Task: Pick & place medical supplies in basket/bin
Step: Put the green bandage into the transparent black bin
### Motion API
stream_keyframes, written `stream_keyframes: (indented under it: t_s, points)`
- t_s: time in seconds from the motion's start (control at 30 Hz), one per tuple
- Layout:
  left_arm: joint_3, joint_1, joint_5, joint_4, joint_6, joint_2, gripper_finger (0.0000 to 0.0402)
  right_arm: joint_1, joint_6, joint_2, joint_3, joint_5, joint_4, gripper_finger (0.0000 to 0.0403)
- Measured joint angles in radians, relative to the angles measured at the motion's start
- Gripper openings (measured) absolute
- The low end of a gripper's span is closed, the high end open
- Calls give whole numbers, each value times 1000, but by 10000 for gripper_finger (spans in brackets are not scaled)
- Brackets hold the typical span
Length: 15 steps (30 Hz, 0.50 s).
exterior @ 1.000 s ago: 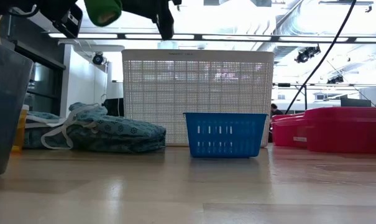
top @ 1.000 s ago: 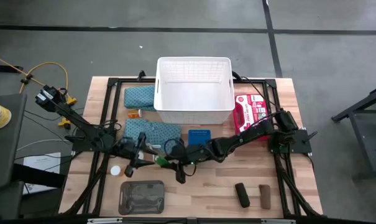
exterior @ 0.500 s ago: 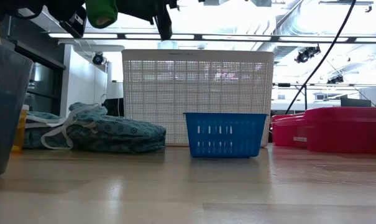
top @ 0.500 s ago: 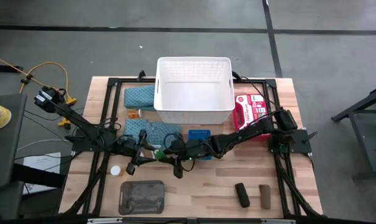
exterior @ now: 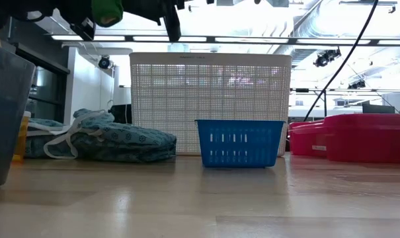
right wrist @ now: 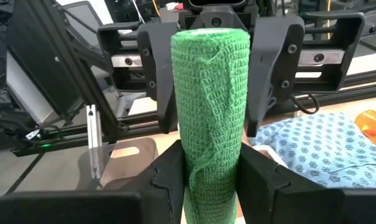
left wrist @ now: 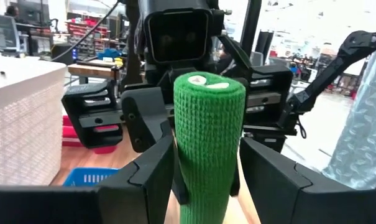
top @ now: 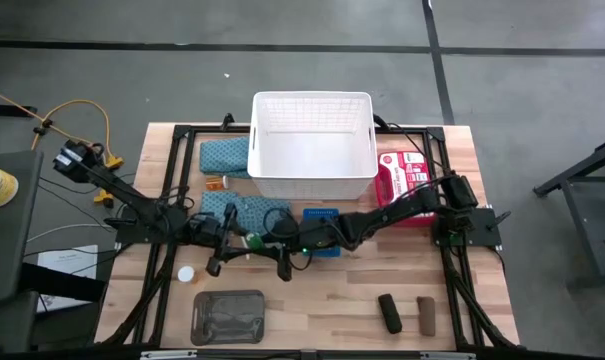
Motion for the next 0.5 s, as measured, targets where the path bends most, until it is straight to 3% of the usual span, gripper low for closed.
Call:
stream_keyframes:
  t_s: [0.5]
  points:
    - [0,43,50,52,-2,0,175,-9,0,0,0,-4,-9,107]
